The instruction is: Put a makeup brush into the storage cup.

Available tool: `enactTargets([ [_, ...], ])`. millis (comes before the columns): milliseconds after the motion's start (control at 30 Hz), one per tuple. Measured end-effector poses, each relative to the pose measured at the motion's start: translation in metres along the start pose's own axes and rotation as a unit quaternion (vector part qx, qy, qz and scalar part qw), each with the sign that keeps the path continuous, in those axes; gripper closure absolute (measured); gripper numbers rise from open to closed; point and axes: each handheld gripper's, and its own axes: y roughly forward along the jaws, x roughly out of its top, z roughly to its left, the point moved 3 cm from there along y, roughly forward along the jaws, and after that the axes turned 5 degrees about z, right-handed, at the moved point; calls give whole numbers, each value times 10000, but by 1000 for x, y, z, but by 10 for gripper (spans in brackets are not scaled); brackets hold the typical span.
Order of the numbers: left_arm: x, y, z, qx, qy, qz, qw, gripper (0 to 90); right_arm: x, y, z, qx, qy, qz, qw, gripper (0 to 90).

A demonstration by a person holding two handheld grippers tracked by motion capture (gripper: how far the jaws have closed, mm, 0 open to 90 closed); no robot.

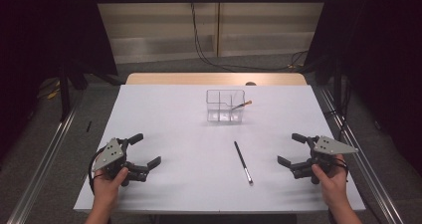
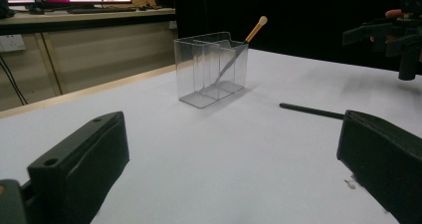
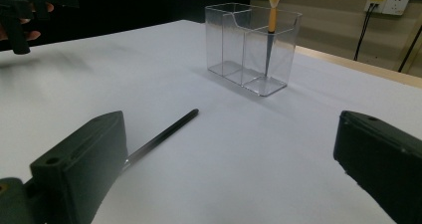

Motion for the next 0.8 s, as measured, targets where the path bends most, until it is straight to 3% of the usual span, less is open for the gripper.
enactTargets([
  [400, 0, 3, 0, -40, -9, 13, 10000, 0, 4, 17, 3, 98, 18, 151, 9998, 1],
  [800, 0, 5, 0, -38, -4, 31, 10000, 0, 12, 30, 5, 176, 58, 70, 9998, 1],
])
